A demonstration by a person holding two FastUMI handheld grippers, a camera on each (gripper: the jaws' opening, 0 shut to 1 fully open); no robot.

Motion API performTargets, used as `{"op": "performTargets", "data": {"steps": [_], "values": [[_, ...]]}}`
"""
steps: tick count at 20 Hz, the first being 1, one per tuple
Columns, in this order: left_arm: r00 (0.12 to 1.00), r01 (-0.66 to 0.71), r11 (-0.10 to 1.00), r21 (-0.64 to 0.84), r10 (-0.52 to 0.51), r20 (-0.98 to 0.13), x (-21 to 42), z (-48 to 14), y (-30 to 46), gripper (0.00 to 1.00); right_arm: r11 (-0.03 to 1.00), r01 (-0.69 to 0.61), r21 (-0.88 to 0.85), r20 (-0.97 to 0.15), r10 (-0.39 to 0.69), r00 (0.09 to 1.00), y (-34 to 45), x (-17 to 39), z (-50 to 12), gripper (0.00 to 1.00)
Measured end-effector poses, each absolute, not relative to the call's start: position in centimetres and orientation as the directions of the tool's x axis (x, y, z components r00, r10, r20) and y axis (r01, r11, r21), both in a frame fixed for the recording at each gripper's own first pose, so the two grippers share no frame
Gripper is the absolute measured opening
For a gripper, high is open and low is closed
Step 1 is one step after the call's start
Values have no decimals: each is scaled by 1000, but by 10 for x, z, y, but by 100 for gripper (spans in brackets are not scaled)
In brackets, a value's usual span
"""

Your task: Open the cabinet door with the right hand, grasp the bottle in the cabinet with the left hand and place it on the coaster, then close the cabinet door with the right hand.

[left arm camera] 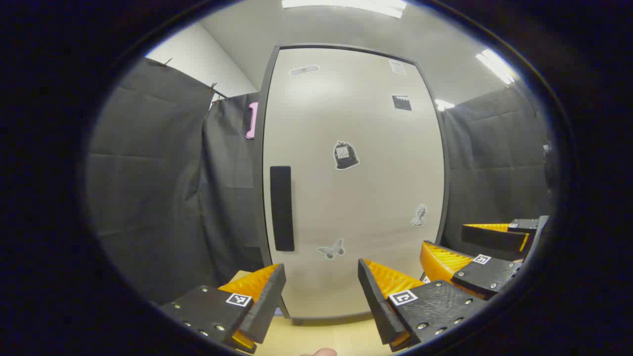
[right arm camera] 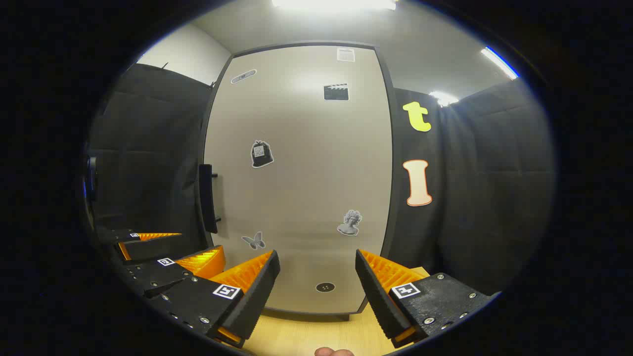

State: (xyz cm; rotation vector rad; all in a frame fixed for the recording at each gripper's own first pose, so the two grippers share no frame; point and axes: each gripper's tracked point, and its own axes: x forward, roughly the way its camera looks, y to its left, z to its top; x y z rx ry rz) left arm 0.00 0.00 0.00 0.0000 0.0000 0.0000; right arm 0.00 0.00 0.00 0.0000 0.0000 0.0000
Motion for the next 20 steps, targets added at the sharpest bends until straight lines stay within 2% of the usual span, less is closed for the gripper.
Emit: {"op": "performTargets", "data": {"steps": [1,2,7,9,10,12,13,14,17,18,19,20], "values": [[1000,-2,1000,9,2,5,0,3,-2,84,1000,0,1,4,0,1000,-2,1,0,94],[1000,-6,1000,15,5,15,-2,5,-2,84,1000,1,4,8,-1,1000,-4,0,1,94],[999,-41,999,14,40,32,-5,12,6,84,1000,12,8,28,-12,1000,-12,1,8,95],[998,-49,999,7,48,37,-6,14,9,88,1000,16,13,30,-16,999,-14,0,9,95],[998,-52,999,9,51,40,-7,14,11,84,1000,15,15,30,-16,999,-13,0,10,95],[997,-55,998,6,55,48,-8,17,13,84,1000,13,16,32,-14,999,-11,-2,13,95],[997,-56,998,2,56,53,-9,20,13,90,1000,14,15,35,-15,999,-11,-2,13,95],[997,-59,998,3,58,53,-10,20,14,84,1000,18,11,35,-18,999,-12,-3,14,95],[996,-64,998,7,63,62,-9,23,16,84,1000,20,15,34,-20,999,-13,-3,14,95],[996,-62,998,6,62,63,-9,22,15,90,1000,20,15,33,-21,999,-14,-3,14,95],[996,-62,998,2,62,62,-8,23,15,84,1000,19,16,32,-19,999,-14,-3,13,95],[996,-59,998,-2,59,63,-8,22,14,84,1000,20,16,33,-20,999,-14,-2,14,95]]}}
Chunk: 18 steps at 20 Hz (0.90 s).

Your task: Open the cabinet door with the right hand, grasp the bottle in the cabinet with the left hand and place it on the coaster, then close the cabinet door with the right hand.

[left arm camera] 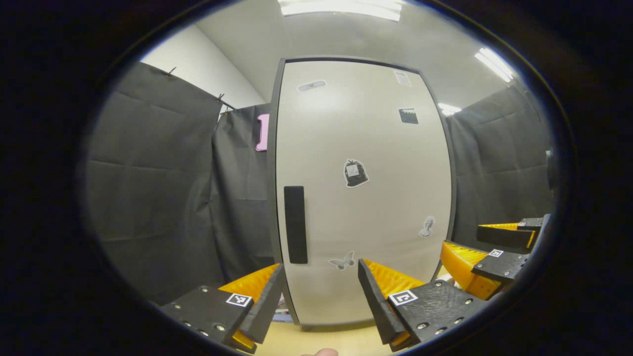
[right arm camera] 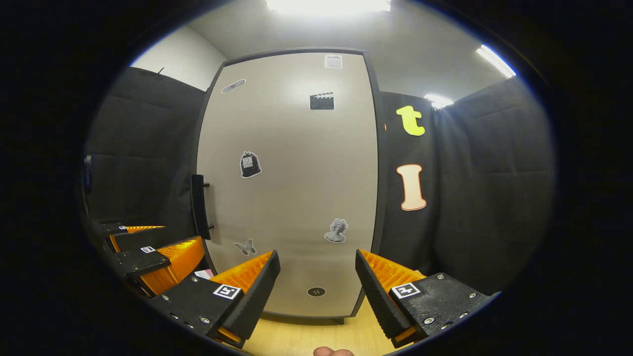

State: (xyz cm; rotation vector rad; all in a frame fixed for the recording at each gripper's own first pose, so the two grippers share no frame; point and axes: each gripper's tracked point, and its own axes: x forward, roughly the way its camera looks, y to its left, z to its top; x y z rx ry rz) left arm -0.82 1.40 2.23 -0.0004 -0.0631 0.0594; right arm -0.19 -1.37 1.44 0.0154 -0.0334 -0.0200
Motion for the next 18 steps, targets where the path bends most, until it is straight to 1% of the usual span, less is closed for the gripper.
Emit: {"op": "performTargets", "data": {"steps": [6,7,10,13,17,18], "values": [[996,-61,998,-13,61,59,-8,21,14,84,1000,22,4,34,-22,999,-17,2,13,95],[996,-61,998,-14,62,59,-8,22,15,90,1000,22,2,31,-22,999,-18,3,11,95],[998,-24,999,-41,27,54,-12,18,9,90,1000,17,-3,32,-17,999,-16,9,9,95],[998,-33,998,-62,36,56,-21,15,21,90,1000,10,1,24,-10,1000,-10,16,6,95],[998,-24,997,-77,29,61,-32,9,38,90,1000,-29,-8,39,29,999,12,26,13,95],[998,-28,996,-81,33,62,-35,7,45,84,999,-43,-14,44,44,998,20,30,17,95]]}}
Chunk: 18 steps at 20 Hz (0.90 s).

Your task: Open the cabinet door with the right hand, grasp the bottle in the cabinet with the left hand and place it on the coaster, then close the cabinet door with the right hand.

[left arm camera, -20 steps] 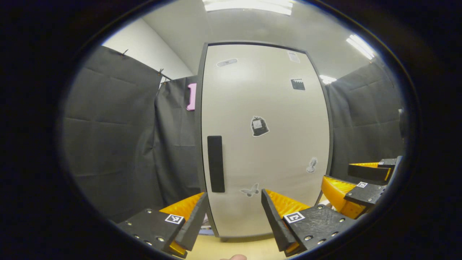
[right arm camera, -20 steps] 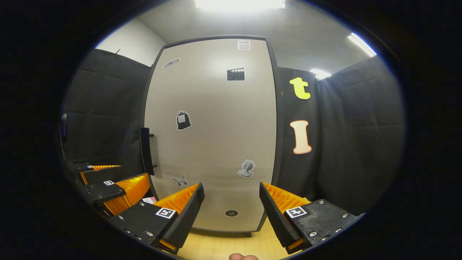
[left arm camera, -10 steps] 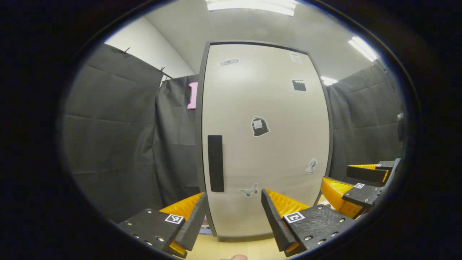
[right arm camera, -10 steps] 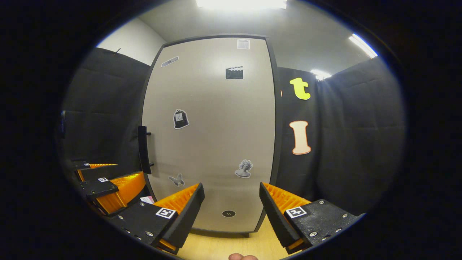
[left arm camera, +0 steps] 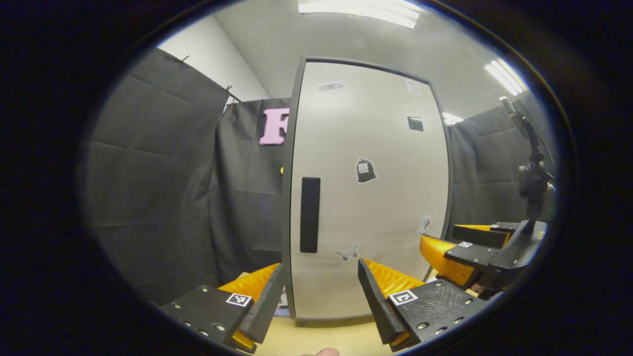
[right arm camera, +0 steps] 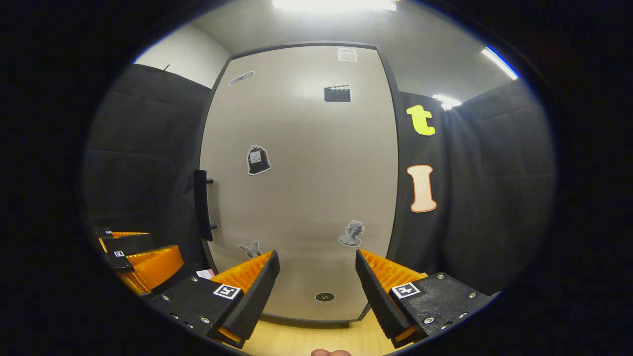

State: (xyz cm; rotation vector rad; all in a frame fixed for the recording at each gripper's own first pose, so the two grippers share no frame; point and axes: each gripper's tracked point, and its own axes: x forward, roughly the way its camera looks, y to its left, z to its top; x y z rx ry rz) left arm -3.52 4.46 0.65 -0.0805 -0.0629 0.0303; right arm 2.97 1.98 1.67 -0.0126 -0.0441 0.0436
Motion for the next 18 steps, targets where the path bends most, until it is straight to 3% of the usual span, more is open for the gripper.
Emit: {"op": "performTargets", "data": {"steps": [9,18], "values": [[994,-108,994,-21,109,25,-78,-35,115,84,985,-166,-50,90,169,981,113,63,38,95],[974,-226,972,-64,223,-44,-101,-71,200,85,966,-256,-36,125,258,958,199,96,53,95]]}}
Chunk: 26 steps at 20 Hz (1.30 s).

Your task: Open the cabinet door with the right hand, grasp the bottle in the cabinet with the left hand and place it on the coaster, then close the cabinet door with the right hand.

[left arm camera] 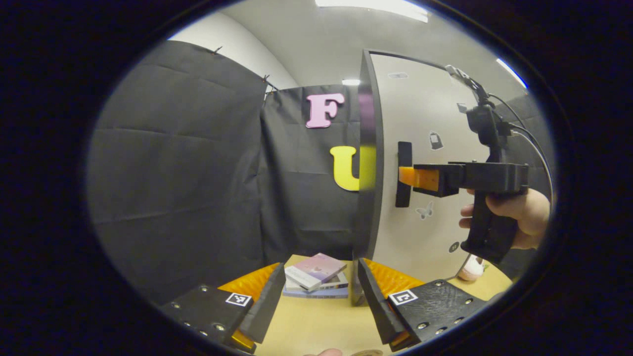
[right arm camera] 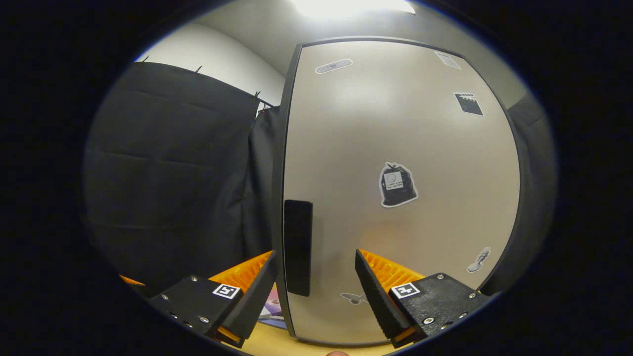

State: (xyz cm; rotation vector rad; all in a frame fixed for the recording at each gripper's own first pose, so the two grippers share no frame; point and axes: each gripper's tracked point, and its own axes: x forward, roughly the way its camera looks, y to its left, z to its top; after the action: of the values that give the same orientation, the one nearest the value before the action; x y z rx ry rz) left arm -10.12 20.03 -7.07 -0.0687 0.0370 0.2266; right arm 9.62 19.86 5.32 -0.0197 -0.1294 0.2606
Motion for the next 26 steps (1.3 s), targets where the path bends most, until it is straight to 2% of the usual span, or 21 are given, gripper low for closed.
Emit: {"op": "performTargets", "data": {"steps": [4,6,7,9,11,17,18,26], "values": [[972,-234,971,-52,233,-35,-103,-73,223,85,967,-252,-46,96,256,962,215,107,47,89],[973,-228,972,-55,226,-41,-103,-78,228,84,968,-247,-48,83,250,965,217,113,45,78],[974,-225,973,-59,222,-47,-103,-82,231,84,977,-208,-44,81,211,974,210,118,45,58],[976,-215,974,-71,211,-54,-103,-88,233,84,980,-201,-3,59,201,978,214,120,42,35],[977,-207,975,-80,203,-59,-103,-94,237,84,979,-203,-10,27,203,979,216,118,39,30],[980,-192,975,-110,186,-64,-100,-109,247,84,975,-221,-7,-31,220,975,215,105,40,28],[979,-196,974,-110,190,-69,-98,-112,251,84,975,-224,-9,-35,223,974,215,100,38,24],[975,-217,974,-68,213,-71,-122,-119,255,84,966,-260,-9,-47,259,965,198,36,32,26]]}}
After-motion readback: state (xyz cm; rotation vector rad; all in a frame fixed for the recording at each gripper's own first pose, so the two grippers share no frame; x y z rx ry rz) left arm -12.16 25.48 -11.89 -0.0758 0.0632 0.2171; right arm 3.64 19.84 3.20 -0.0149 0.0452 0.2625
